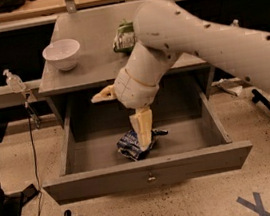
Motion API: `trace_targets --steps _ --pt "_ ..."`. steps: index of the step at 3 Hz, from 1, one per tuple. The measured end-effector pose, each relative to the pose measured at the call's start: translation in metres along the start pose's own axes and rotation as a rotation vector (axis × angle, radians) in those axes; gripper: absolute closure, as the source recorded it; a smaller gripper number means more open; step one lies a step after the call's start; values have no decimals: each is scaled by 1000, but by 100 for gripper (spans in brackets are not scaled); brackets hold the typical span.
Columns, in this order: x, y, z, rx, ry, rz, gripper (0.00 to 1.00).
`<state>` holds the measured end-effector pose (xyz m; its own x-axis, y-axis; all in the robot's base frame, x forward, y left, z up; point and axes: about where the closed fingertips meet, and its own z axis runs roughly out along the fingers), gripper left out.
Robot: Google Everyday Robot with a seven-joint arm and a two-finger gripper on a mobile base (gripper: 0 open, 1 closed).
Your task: Pick blue chip bag from top drawer and place on counter
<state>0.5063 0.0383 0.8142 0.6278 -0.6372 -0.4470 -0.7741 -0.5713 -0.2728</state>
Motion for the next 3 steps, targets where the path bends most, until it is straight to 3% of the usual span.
trace_targets --steps 1,2,3 --pt "4 3 33 20 -8 -52 0" --pt "4 3 33 22 -9 -52 0" --pt "25 5 42 -20 28 -30 0"
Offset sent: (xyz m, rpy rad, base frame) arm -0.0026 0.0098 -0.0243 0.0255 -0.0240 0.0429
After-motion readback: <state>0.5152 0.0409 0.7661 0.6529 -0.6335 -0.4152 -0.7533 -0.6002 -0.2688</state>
